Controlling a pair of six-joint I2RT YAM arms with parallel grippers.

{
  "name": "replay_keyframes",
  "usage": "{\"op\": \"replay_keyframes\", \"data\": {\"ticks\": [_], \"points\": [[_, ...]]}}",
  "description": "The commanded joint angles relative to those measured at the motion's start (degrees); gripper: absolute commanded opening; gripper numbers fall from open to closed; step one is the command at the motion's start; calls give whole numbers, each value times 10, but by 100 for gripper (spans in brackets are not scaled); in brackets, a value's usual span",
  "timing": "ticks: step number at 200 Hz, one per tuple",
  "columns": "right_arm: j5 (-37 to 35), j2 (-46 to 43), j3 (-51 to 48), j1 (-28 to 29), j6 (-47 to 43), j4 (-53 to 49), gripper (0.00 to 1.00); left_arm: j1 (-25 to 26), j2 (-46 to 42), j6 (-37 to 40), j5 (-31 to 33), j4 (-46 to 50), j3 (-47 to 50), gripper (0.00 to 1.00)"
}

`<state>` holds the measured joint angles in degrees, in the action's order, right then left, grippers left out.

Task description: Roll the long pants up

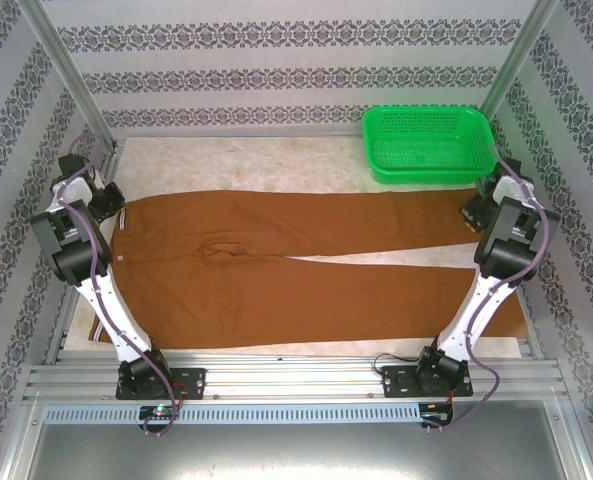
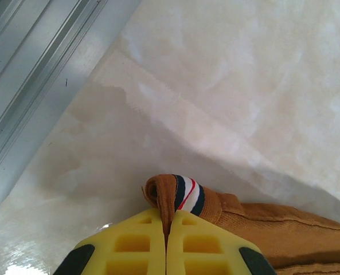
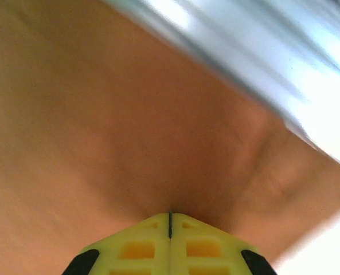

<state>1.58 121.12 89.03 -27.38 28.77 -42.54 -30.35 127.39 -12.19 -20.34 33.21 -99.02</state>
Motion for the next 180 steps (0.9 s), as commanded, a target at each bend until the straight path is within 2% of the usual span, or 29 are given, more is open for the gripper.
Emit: {"op": "replay_keyframes", "data": {"ticks": [1, 20, 41, 42, 48, 51, 59, 71, 90, 112, 180], "points": [[-16, -66, -61, -2, -1, -40, 0, 8, 4, -3, -25, 18, -9, 0], [-33, -120, -121, 0, -5, -40, 0, 8, 13, -8, -36, 12, -6, 0], [-41, -154, -139, -4, -5, -27, 0, 13, 12, -9, -23, 1, 7, 0], [-41, -155, -138, -5, -6, -26, 1, 14, 12, -8, -23, 0, 8, 0], [-46, -159, -135, -6, -4, -25, 28, 16, 11, -10, -24, -1, 9, 0], [-49, -160, -131, -7, -3, -25, 37, 16, 10, -11, -26, -1, 9, 0], [-56, -159, -122, -7, -3, -23, 47, 18, 10, -11, -31, 1, 8, 0], [-63, -145, -95, -13, -6, -33, 72, 21, 6, -11, -30, 5, 5, 0], [-57, -104, -43, -28, -7, -43, 84, 23, -1, -9, -30, 1, 10, 0], [-44, -43, 11, -36, -4, -63, 91, 24, -1, -7, -28, 7, 8, 0], [-39, 28, 53, -28, -18, -90, 92, 25, -11, 2, -15, 20, 4, 0]]}}
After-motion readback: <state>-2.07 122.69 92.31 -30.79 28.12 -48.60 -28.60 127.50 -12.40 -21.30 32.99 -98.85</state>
